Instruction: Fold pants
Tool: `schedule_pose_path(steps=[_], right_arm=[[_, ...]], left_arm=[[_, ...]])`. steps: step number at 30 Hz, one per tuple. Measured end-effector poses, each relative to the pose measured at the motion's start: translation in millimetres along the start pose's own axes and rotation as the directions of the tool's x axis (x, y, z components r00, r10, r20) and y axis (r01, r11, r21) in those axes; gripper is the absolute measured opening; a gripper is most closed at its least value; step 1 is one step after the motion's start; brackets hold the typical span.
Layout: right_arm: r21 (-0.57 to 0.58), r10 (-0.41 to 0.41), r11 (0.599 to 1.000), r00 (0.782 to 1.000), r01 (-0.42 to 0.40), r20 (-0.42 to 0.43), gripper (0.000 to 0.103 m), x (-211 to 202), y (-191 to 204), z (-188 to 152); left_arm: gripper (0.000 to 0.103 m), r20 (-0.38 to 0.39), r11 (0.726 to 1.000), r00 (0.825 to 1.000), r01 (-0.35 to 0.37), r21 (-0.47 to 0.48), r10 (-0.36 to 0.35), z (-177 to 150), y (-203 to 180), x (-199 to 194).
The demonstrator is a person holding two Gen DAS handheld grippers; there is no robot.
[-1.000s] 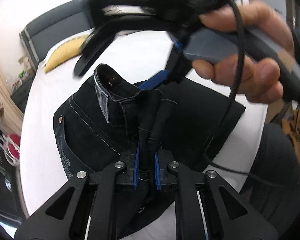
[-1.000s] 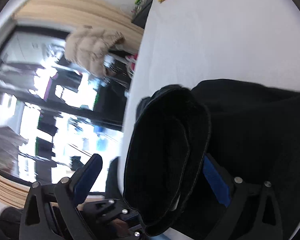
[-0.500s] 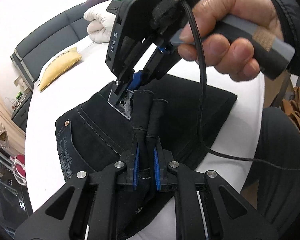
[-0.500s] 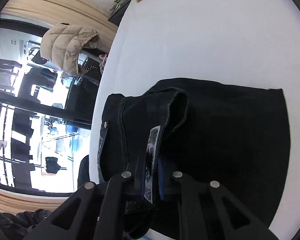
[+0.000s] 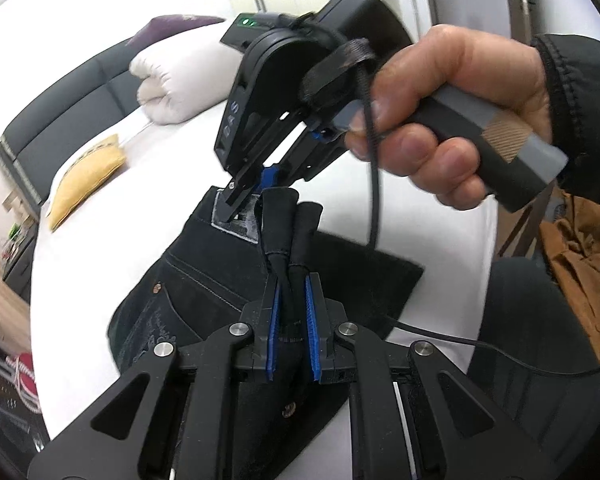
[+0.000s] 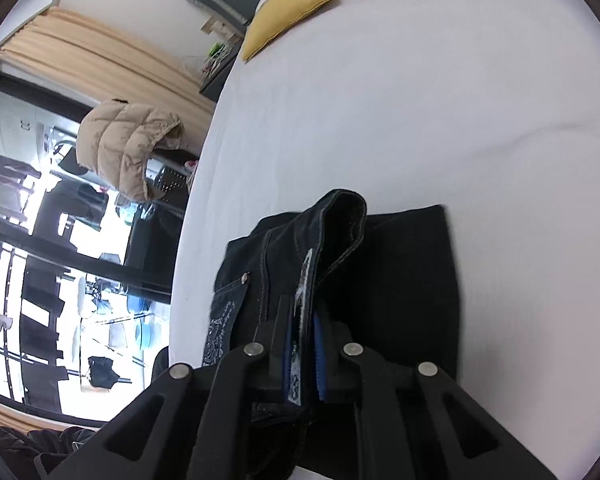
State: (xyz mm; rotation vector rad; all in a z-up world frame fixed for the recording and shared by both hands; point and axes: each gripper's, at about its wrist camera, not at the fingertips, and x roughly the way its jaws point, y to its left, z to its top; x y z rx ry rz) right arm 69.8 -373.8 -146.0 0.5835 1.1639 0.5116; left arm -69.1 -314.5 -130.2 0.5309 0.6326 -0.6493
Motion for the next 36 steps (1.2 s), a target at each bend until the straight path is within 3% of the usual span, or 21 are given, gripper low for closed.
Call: schedule_pose_path(steps=[6,12,18,21,24,27,28,31,33,35,36], right_arm=[[0.067,-0.025,0.997,1.0,0.023,0.02,0.01,-1.5,-36.4,0.4],[0.149,0.018,0.989,0.999,-0.023,0.032,0.01,6.7,-66.6,-17.1],[0.231,0.063,0.969,0.994,-0.083,0.092,0.01,0.4,-77.0,-39.8],[0.261,0.072,0.96,0.992,-0.098,0.105,0.011,-1.4,-81.9,-42.1],[0.314,0.077,0.944,0.993,-0.102,0.092,0.015,13.3,-98.7,-43.3],[0.315,0.12,0.937,0.986,-0.151,0.116,0.016,17.4,-107.4,-48.9],[0.327,0.124,0.931,0.984,-0.159,0.125,0.021,12.9,-106.7,-51.5],[0.316,0.03,0.946,0.993,-0.066,0.118,0.034,-5.2,-93.3,-56.5],[0.254,-0.072,0.967,0.986,0.032,0.151,0.037,-24.6,-71.4,-59.5],[0.203,0.013,0.978,0.984,-0.05,0.18,0.031,-35.1,-51.1,-58.8],[0.182,0.066,0.978,0.98,-0.1,0.185,0.027,-36.1,-42.7,-57.4]], left_arm=[[0.005,-0.025,0.997,0.998,0.051,0.051,-0.05,-10.9,-21.2,8.2],[0.005,-0.029,0.995,0.995,0.101,0.014,-0.1,-26.7,-10.8,1.5],[0.005,-0.033,0.99,0.994,0.101,-0.103,-0.105,-37.8,29.5,-17.3],[0.005,-0.049,0.982,0.996,0.067,-0.177,-0.077,-41.9,58.7,-18.0],[0.005,-0.085,0.958,0.993,0.059,-0.282,-0.086,-48.9,91.7,-4.2],[0.005,-0.096,0.894,0.984,0.095,-0.438,-0.152,-62.4,133.9,10.3],[0.005,-0.096,0.871,0.98,0.11,-0.479,-0.177,-66.0,145.9,12.8],[0.005,-0.047,0.79,0.962,0.193,-0.581,-0.269,-74.7,178.3,16.3],[0.005,0.016,0.708,0.939,0.27,-0.652,-0.343,-81.4,199.2,20.2],[0.005,0.092,0.593,0.899,0.357,-0.722,-0.429,-86.2,220.0,31.2],[0.005,0.106,0.563,0.886,0.376,-0.736,-0.452,-87.3,225.4,37.2]])
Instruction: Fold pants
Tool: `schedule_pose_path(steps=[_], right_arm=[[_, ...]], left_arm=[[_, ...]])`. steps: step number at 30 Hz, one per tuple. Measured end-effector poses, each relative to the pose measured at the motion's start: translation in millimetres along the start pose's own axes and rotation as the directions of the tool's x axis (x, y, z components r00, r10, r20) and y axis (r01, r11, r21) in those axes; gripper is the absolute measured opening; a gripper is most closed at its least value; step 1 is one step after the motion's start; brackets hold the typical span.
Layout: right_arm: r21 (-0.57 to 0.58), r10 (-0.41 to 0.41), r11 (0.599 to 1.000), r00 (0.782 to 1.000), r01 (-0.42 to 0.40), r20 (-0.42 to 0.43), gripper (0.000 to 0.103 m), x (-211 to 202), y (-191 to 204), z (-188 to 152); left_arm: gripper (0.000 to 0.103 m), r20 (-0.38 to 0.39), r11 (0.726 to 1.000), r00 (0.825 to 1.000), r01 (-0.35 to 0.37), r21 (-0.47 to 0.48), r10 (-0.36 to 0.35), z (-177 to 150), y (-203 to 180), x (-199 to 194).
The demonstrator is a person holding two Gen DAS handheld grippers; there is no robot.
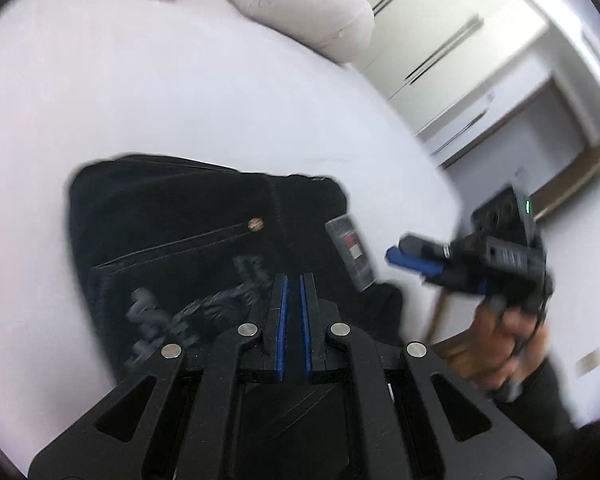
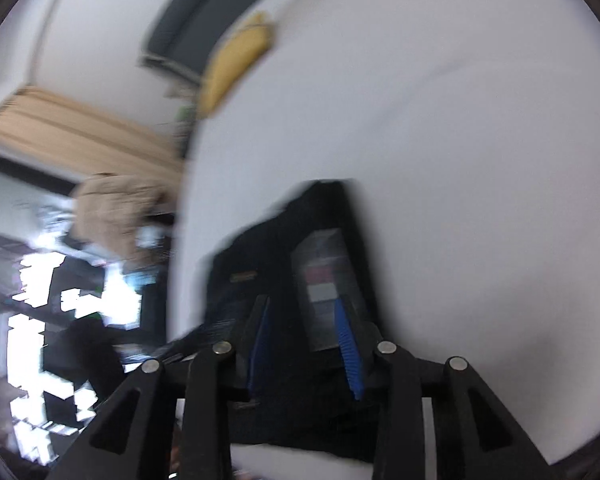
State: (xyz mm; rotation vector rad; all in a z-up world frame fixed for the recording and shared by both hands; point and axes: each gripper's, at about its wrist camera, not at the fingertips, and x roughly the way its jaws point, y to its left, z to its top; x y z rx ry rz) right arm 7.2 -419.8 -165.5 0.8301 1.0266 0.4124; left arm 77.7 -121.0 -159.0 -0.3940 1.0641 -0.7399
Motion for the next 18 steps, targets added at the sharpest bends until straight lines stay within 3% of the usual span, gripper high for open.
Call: schedule_pose_path(steps=[3,5,7,8,10,18], right_arm=[[-0.038,0.07,0.997,0.996,-0.073,-0.063,0.014,18.4,16.9,-3.1],[-0.003,0.059,0.998,0.991,-0.06,-0.124,0.01,41.0,3.7,-7.4],[0.067,0.012,0.998,0.987,-0.002,-0.16,0.0,58.7,-24.7,-15.7],[0.09,0.028,0.996,0.987,-0.013,-0.159,0.0,60.7,-35.7,-19.9],[0.13,0.096,0.988,0.989,-0.081,-0.111,0.0,55.8,-49.5,-25.9],[0.083,0.099,0.992,0.992,-0.093,-0.074,0.0,46.4,-53.6,-32.2]], left_arm=[[0.005,-0.049,0.994,0.995,0.084,-0.063,-0.087,10.4,21.2,14.3],[0.005,-0.096,0.979,0.986,0.121,-0.163,-0.138,9.0,45.2,28.6],[0.005,-0.087,0.97,0.983,0.142,-0.198,-0.161,-0.5,58.1,29.8],[0.005,-0.086,0.969,0.983,0.144,-0.198,-0.164,-5.0,61.7,27.0],[0.005,-0.086,0.979,0.986,0.125,-0.159,-0.14,-14.2,56.2,20.0],[0.005,-0.042,0.997,0.996,0.08,0.003,-0.08,-72.7,38.6,-13.0]])
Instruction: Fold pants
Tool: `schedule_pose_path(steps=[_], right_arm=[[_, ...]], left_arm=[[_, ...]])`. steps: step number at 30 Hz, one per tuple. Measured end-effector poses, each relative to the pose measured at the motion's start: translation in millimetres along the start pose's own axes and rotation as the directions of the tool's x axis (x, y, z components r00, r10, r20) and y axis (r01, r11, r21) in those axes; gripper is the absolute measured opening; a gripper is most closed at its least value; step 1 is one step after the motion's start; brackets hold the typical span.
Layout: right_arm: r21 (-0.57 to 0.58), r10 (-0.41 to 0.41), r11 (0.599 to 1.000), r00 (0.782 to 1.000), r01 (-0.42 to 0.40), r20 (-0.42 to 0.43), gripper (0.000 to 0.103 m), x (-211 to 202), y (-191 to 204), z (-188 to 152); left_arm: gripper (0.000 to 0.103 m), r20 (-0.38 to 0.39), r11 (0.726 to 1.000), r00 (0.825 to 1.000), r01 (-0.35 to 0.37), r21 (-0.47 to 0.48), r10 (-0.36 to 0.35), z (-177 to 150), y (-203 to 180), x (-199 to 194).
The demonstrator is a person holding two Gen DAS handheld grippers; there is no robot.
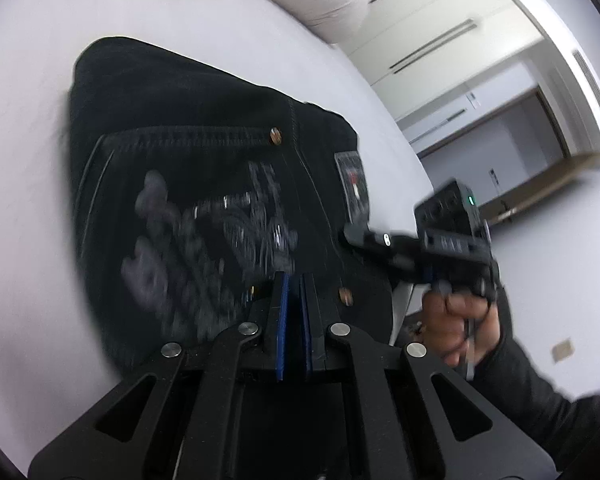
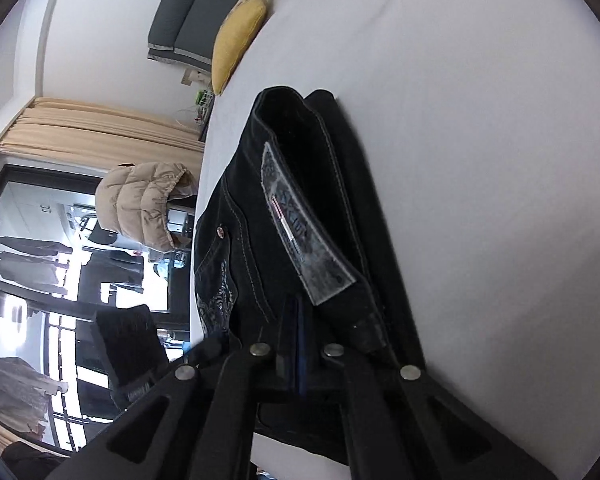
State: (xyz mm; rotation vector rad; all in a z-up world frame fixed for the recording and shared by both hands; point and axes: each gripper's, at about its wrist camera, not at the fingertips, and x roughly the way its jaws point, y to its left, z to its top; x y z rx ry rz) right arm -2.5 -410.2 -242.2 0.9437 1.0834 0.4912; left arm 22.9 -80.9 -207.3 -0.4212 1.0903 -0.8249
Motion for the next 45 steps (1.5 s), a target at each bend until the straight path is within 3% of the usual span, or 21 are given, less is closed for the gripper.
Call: schedule_pose_path(steps=[2,5,8,9,11,13,14,15,16,18,23,27,31,32,35,41,45], right_arm=[[-0.025,0.004,1.0,1.0,-0.004,0.015,0.0,1.7,1.9,-1.8],[-0.043,0.013,0.999,0.999,-0.012,0.036,0.0,-2.8,-2.0,-1.5],[-0.05,-0.001,0.999,0.999,0.004,0.05,0.001,-13.4,3.9,-4.9],[-0.056,-0.012,0.998,0.998,0.015,0.055,0.014,-18.1,8.1,-5.4],[-0.077,0.002,0.997,0.994,0.006,0.109,0.062,-38.5,22.5,-4.5],[-0.117,0.008,0.993,0.985,0.013,0.175,0.08,-56.5,32.9,-1.1],[-0.151,-0.012,0.988,0.979,0.043,0.205,0.082,-65.2,39.0,4.2],[-0.165,-0.027,0.984,0.978,0.063,0.209,0.082,-68.4,41.5,10.0],[-0.164,-0.043,0.984,0.981,0.075,0.192,0.082,-68.4,41.1,18.7],[-0.131,-0.075,0.987,0.989,0.091,0.126,0.081,-59.0,36.0,36.8],[-0.082,-0.186,0.98,0.982,0.182,-0.036,0.08,-16.6,18.2,61.0],[-0.087,-0.171,0.982,0.984,0.166,-0.055,0.08,-5.4,17.6,66.4],[-0.116,-0.218,0.972,0.971,0.206,-0.094,0.06,10.4,24.0,65.5],[-0.127,-0.245,0.964,0.964,0.233,-0.098,0.057,14.8,25.9,65.5],[-0.141,-0.293,0.95,0.951,0.277,-0.103,0.037,22.0,31.6,63.9],[-0.233,-0.395,0.895,0.918,0.379,-0.024,0.024,16.7,61.1,50.5],[-0.238,-0.395,0.889,0.918,0.391,0.033,0.02,5.2,81.8,48.6]], left_arm=[[0.005,0.043,0.999,0.999,-0.027,0.045,0.025,-16.3,-5.1,-14.9],[0.005,0.099,0.999,0.995,-0.002,0.04,-0.002,-38.3,-4.5,-32.5],[0.005,0.087,0.998,0.996,0.003,0.064,-0.008,-52.1,-9.7,-47.0],[0.005,0.08,0.997,0.997,-0.009,0.073,0.003,-52.2,-12.2,-50.5],[0.005,0.088,0.996,0.995,-0.055,0.069,0.049,-49.8,-13.7,-63.7],[0.009,0.15,0.996,0.985,-0.088,0.022,0.083,-38.9,-4.3,-82.1],[0.013,0.181,0.996,0.98,-0.084,-0.015,0.085,-32.7,2.9,-88.9],[0.028,0.197,0.995,0.976,-0.085,-0.05,0.094,-27.9,11.1,-92.3],[0.061,0.201,0.99,0.973,-0.101,-0.095,0.118,-21.4,20.3,-93.9],[0.086,0.209,0.983,0.968,-0.107,-0.148,0.137,-9.2,32.7,-94.8],[0.086,0.1,0.977,0.988,-0.099,-0.19,0.12,12.5,35.0,-57.9],[0.086,-0.003,0.973,0.99,-0.141,-0.182,0.143,14.8,31.6,-29.3],[0.083,-0.032,0.966,0.984,-0.181,-0.183,0.178,21.6,27.4,-12.2],[0.068,-0.042,0.966,0.982,-0.187,-0.182,0.182,24.0,25.6,-6.4],[0.044,-0.091,0.955,0.965,-0.257,-0.145,0.246,33.3,19.8,-3.5],[0.028,-0.1,0.941,0.938,-0.336,-0.041,0.331,40.1,-7.0,-3.2],[0.025,-0.081,0.941,0.938,-0.339,-0.012,0.337,40.4,-15.3,-16.9]])
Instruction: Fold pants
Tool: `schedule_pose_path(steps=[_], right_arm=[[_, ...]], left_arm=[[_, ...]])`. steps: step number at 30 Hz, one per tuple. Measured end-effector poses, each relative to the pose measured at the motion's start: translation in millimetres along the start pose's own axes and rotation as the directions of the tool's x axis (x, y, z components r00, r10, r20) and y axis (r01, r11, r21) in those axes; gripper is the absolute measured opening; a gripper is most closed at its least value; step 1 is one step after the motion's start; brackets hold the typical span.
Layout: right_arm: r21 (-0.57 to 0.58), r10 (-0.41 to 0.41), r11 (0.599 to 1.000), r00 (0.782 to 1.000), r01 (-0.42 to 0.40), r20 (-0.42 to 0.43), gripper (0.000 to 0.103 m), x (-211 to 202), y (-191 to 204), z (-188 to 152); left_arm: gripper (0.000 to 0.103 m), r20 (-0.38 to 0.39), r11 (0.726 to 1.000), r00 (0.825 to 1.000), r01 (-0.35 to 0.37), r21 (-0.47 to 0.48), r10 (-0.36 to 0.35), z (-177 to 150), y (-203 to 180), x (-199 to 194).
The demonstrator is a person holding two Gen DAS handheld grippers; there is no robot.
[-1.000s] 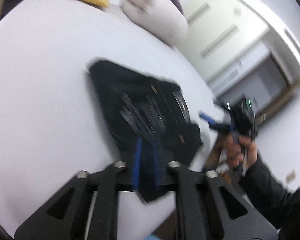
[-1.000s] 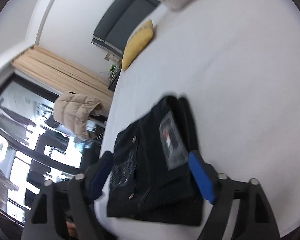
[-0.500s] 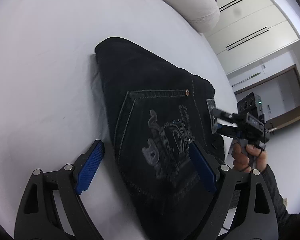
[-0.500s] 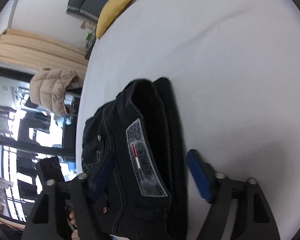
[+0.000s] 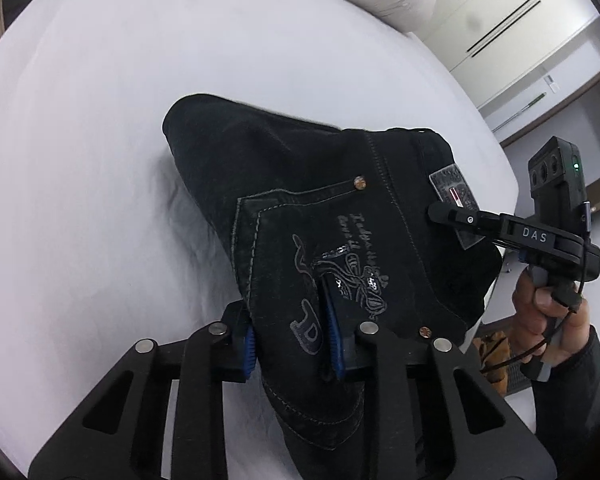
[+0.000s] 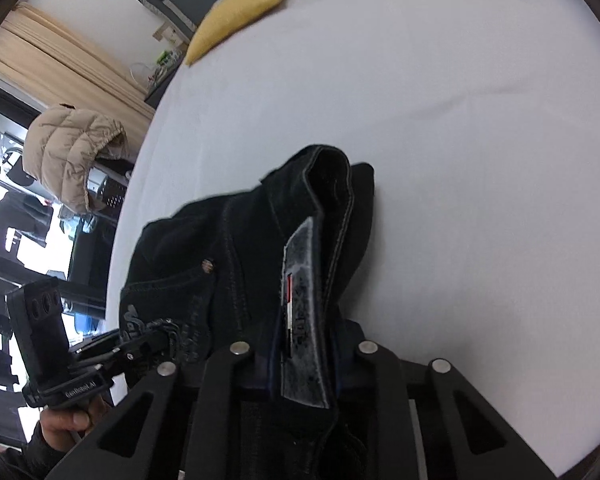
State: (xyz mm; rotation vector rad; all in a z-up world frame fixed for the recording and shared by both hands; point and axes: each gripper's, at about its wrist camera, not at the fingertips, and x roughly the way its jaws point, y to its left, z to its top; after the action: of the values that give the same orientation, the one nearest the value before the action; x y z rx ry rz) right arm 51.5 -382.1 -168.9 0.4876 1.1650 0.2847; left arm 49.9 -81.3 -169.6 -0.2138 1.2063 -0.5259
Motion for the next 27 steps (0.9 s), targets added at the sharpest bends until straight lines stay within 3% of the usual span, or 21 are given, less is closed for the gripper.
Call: schedule_pose_path(steps=[6,14,20,27], right_arm=[[-0.045,0.013,0.999,0.999,-0.012,0.041,0.018,-11.0,33.2,20.2],[-0.099,0.051,0.994,0.997,-0.045,0.058,0.018,21.7,87.0,76.8],[-0.135,0.071,0.989,0.997,-0.066,0.038,0.018,62.2,123.8,117.2],[-0.068,0.068,0.995,0.998,-0.068,-0.008,0.018,123.5,117.5,138.9]], left_arm=[[0.024,0.086,0.997,0.995,-0.058,0.045,0.054,15.0,2.9,-37.1],[0.024,0.169,0.986,0.974,-0.158,0.052,0.148,55.7,39.9,-74.9],[0.024,0.181,0.974,0.959,-0.226,0.035,0.216,82.6,98.4,-91.2],[0.024,0.138,0.964,0.955,-0.265,0.011,0.261,97.0,162.1,-67.6]])
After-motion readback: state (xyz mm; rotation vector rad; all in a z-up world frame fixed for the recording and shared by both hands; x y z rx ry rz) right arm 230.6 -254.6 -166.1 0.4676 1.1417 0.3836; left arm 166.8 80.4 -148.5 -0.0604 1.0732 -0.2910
